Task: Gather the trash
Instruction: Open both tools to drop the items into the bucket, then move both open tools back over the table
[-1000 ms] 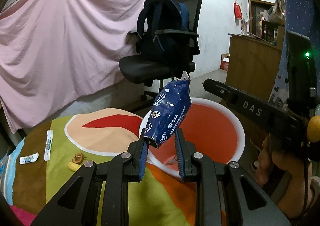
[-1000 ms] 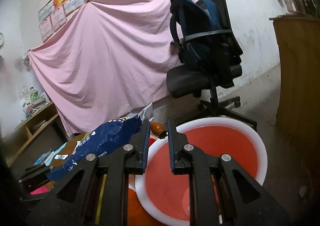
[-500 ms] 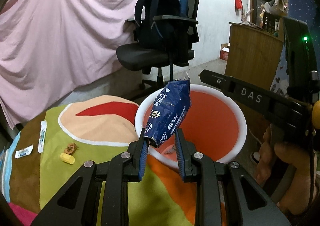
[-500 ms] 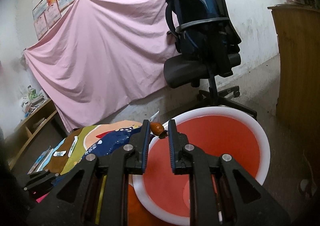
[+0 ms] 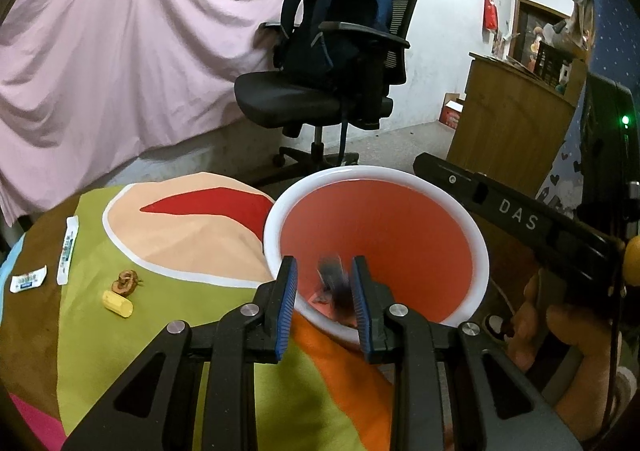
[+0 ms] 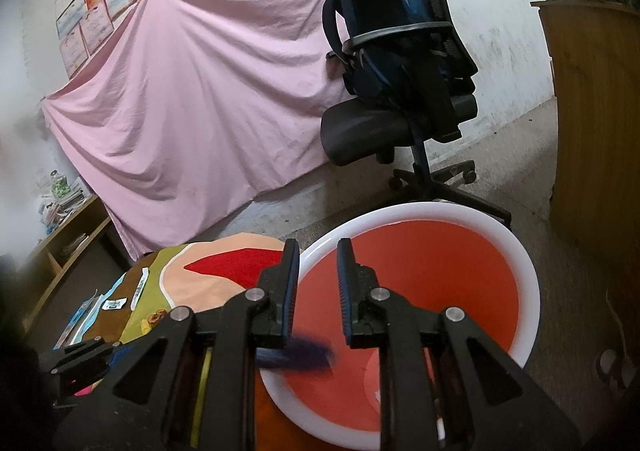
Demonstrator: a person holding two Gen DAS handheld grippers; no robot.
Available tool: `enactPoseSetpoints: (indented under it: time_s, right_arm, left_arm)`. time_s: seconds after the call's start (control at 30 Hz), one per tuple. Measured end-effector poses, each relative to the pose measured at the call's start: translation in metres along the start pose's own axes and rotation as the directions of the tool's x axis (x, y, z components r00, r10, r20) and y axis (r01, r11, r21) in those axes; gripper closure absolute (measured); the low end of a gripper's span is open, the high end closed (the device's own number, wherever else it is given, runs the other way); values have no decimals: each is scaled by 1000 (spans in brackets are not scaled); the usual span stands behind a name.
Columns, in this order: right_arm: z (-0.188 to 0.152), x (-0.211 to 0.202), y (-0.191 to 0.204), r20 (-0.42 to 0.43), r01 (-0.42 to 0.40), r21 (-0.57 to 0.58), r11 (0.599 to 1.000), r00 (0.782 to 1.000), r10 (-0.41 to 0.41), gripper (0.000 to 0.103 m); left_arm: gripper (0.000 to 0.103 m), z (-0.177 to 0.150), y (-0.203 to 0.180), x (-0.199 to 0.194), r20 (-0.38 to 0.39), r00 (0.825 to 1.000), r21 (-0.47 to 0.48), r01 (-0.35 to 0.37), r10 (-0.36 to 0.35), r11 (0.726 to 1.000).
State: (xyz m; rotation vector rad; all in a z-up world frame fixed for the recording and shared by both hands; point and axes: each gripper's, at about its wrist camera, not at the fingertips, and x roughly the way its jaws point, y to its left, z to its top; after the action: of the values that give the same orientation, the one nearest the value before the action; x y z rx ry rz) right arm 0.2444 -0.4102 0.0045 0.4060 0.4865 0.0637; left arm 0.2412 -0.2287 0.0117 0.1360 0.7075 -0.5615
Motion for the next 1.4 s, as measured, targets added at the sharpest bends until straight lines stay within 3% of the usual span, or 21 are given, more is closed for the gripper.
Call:
enactPoseSetpoints:
  time_s: [0.2,0.3,0.6,0.67,0.83,0.9,0.97,1.17,1.4]
  right_arm:
    - [0,0,0,-2,0,-3,1000,1000,0,50]
    - [-1,-1,2,3,2,-8,1000,1000,-2,45]
    - [2,-12,15,74,-18,-32,999,997,21,22]
    - [3,-15,21,96,-27,-40,999,995,31,16]
    - [3,-21,39,148,-51,-67,996,987,61,0]
    - [3,-24,48,181,-60,-75,995,981,73,0]
    - [2,-27,57,211,-82,-87,993,972,99,0]
    - [-5,-32,88,284,-140,-157,978,942,180,0]
    - [-21,-37,127,337,-173,-267,948,905,260,0]
  left_arm:
    - [79,2,5,-3,8,1000,-29,3,-3,1000]
    - [69,1,9,-8,24,1000,-42,-6,7,999]
    - [64,1,34,-35,86,994,-116,-63,73,991]
    - [54,0,42,-45,109,989,-142,-83,98,986]
    - [45,-6,62,-73,172,970,-192,-139,172,972]
    - [34,-11,72,-85,199,957,-216,-169,213,962]
    - [16,-17,80,-97,231,940,-246,-195,253,950]
    - [3,-36,111,-135,324,878,-349,-235,352,907]
    - [2,-53,145,-168,377,814,-441,-261,441,859]
